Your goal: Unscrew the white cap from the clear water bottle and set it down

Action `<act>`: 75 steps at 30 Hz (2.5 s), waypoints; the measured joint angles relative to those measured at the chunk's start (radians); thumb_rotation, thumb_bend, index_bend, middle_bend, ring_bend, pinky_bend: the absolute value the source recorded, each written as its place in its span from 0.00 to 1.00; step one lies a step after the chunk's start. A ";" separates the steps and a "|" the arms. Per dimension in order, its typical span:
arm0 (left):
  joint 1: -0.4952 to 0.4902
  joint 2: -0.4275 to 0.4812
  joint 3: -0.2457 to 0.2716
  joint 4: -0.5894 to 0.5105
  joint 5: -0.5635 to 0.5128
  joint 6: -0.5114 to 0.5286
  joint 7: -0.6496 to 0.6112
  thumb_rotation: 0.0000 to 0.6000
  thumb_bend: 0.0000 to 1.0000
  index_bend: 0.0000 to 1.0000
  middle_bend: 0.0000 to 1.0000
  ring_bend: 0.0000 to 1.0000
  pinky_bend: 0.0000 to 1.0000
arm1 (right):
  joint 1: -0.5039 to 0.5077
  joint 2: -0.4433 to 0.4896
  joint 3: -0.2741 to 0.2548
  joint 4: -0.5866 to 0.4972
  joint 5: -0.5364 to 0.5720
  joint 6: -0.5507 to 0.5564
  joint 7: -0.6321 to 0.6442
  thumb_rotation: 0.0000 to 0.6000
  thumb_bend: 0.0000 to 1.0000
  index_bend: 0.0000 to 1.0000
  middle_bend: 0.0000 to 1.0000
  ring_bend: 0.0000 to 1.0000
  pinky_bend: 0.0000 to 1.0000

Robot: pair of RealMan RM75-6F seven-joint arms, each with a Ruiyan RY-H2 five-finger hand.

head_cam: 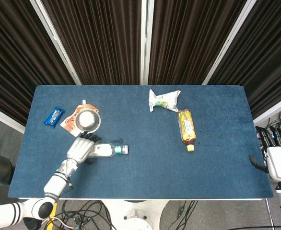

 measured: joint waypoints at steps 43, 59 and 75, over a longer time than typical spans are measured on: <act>-0.024 -0.193 0.030 0.369 0.588 0.391 -1.176 1.00 0.31 0.65 0.64 0.57 0.57 | 0.356 0.247 0.023 -0.344 -0.284 -0.336 0.472 1.00 0.13 0.20 0.12 0.00 0.00; -0.054 -0.254 0.016 0.354 0.590 0.432 -1.167 1.00 0.31 0.65 0.64 0.57 0.56 | 0.540 0.210 0.116 -0.508 -0.051 -0.566 0.146 0.97 0.11 0.26 0.11 0.00 0.00; -0.062 -0.246 0.022 0.336 0.590 0.441 -1.142 1.00 0.31 0.65 0.64 0.57 0.56 | 0.585 0.174 0.120 -0.517 0.046 -0.590 0.066 0.96 0.11 0.26 0.11 0.00 0.00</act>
